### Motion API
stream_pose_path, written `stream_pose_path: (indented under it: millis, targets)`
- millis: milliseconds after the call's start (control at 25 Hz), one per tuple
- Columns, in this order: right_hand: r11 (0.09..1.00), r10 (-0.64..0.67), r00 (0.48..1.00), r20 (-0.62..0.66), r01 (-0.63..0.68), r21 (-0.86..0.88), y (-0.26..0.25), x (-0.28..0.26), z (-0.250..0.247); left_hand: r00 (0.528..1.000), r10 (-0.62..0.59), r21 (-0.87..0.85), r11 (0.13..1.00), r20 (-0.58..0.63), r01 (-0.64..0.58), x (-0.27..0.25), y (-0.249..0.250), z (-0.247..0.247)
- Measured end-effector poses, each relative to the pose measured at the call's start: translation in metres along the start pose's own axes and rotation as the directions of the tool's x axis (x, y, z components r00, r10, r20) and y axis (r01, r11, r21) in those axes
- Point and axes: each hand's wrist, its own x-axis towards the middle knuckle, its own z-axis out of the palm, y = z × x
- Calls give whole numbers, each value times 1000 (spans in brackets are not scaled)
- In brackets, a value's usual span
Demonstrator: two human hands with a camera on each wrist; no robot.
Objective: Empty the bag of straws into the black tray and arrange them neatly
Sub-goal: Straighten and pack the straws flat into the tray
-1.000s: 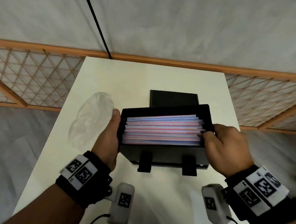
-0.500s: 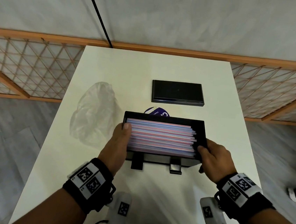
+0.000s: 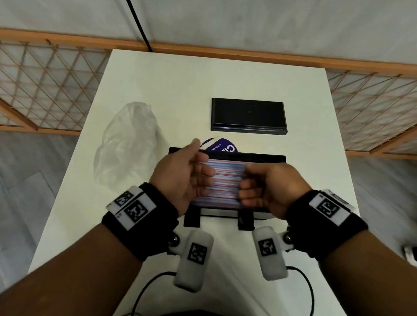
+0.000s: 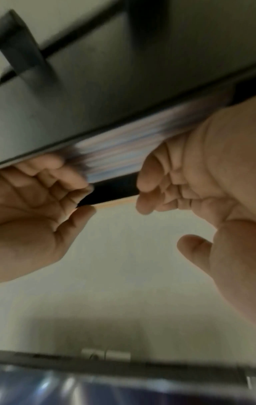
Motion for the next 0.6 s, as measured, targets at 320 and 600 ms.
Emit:
stream_pose_path:
  millis: [320, 600]
  targets:
    - [996, 64, 998, 7, -63, -56, 0, 15, 6, 985, -169, 47, 985, 15, 168, 13, -3, 3]
    - [999, 40, 998, 43, -41, 28, -3, 18, 9, 963, -269, 184, 946, -18, 268, 19, 0, 7]
